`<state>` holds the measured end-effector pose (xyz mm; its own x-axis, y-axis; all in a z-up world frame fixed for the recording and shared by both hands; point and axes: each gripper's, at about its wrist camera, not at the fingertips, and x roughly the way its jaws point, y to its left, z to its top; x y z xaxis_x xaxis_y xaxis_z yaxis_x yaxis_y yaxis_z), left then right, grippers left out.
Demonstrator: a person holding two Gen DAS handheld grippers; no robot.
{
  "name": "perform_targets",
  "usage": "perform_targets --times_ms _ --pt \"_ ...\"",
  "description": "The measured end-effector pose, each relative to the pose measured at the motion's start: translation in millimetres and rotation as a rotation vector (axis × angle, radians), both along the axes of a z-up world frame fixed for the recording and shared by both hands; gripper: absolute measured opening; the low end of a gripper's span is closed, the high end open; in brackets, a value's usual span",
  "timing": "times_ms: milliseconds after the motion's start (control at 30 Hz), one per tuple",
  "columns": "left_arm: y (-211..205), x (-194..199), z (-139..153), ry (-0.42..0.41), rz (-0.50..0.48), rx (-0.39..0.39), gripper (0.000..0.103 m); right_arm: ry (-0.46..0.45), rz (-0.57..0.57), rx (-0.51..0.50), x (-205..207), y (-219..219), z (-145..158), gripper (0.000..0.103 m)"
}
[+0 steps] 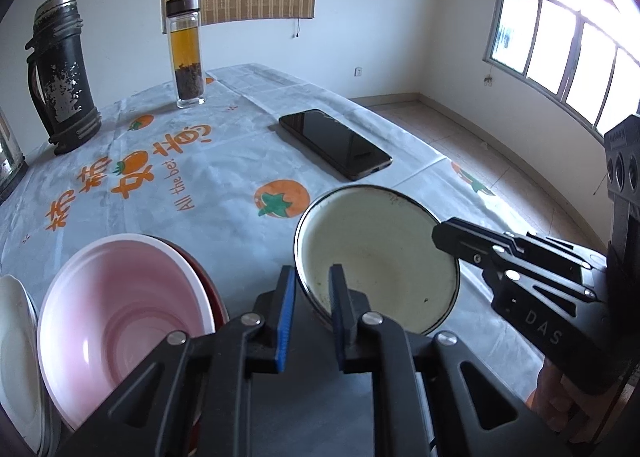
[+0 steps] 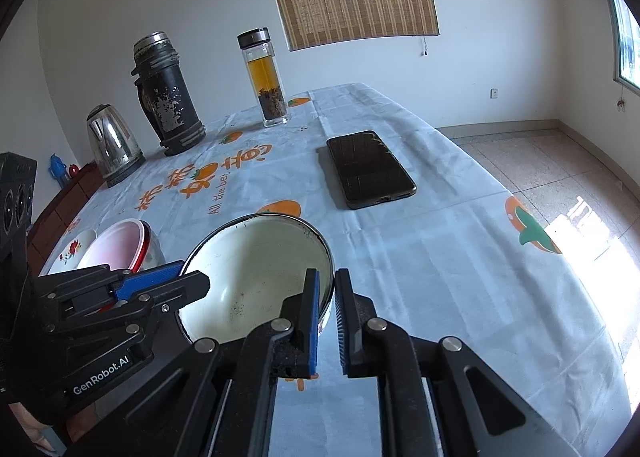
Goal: Organize plates and bowls
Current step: 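Lift the enamel bowl with the right tool over the pink bowl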
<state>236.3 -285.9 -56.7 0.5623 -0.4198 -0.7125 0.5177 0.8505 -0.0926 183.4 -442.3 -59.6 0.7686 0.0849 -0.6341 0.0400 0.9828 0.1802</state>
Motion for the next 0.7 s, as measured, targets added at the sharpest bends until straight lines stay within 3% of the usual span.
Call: perform_targets --times_ms 700 --pt "50 -23 44 -0.052 0.020 -0.143 0.012 -0.081 0.046 -0.020 -25 33 48 0.010"
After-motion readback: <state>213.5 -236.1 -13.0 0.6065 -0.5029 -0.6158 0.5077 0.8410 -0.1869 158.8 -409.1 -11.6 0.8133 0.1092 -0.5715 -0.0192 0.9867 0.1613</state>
